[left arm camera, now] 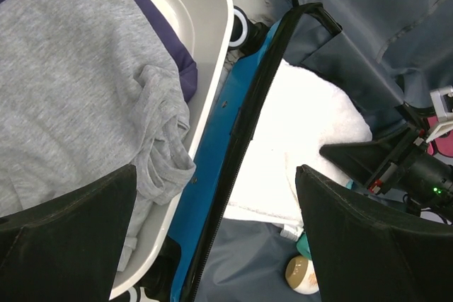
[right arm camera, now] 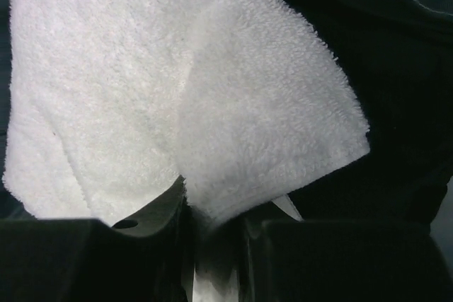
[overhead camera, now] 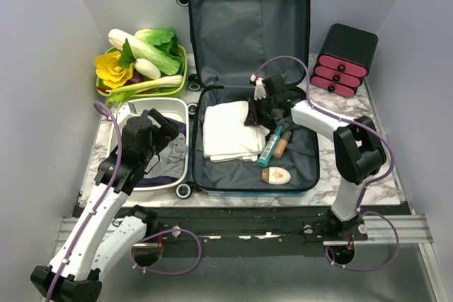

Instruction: Open, take out, and arrange the luggage

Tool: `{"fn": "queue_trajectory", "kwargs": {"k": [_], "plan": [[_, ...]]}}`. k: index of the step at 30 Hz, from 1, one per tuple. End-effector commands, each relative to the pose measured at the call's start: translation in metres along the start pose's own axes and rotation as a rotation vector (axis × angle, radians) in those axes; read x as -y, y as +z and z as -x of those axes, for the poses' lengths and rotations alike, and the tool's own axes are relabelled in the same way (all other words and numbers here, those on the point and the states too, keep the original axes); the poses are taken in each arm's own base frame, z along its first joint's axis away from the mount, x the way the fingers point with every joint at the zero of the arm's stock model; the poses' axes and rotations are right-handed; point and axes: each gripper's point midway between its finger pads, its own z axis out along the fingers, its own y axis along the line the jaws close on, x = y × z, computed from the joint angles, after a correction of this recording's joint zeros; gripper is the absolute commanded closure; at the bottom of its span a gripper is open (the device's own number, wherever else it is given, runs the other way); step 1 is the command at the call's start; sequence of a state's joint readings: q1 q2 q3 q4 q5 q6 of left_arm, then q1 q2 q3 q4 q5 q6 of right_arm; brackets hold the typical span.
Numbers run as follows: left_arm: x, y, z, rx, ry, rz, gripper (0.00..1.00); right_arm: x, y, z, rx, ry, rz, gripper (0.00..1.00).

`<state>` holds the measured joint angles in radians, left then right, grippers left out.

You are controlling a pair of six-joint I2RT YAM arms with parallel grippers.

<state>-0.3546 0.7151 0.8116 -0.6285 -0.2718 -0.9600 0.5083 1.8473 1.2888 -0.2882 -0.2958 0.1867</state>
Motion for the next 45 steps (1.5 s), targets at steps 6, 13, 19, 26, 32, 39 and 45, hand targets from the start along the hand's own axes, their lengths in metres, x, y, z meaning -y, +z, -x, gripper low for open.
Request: {"fn": "queue_trajectory", "kwargs": {"k": [6, 13, 19, 26, 32, 39, 45], "plan": [[0.024, -0.001, 0.01, 0.024, 0.05, -0.116, 0.01, -0.043, -0.042, 0.024, 0.121, -0.096, 0.147, 0.99], [0.076, 0.003, -0.012, -0.054, 0.144, -0.428, 0.01, -0.059, -0.084, 0.044, 0.243, -0.197, 0.17, 0.99], [0.113, 0.015, -0.031, -0.145, 0.222, -0.62, 0.01, -0.064, -0.118, 0.058, 0.335, -0.212, 0.138, 0.99], [0.137, 0.03, -0.046, -0.173, 0.348, -0.776, 0.01, -0.085, -0.159, 0.068, 0.425, -0.283, 0.191, 0.99], [0.15, 0.021, -0.046, -0.132, 0.459, -0.91, 0.01, -0.118, -0.192, 0.069, 0.472, -0.343, 0.333, 0.99], [0.148, 0.008, -0.036, -0.081, 0.496, -0.898, 0.01, -0.143, -0.233, 0.071, 0.548, -0.365, 0.419, 0.99], [0.14, -0.011, -0.03, -0.011, 0.498, -0.918, 0.01, -0.159, -0.249, 0.069, 0.558, -0.387, 0.507, 0.99]]}}
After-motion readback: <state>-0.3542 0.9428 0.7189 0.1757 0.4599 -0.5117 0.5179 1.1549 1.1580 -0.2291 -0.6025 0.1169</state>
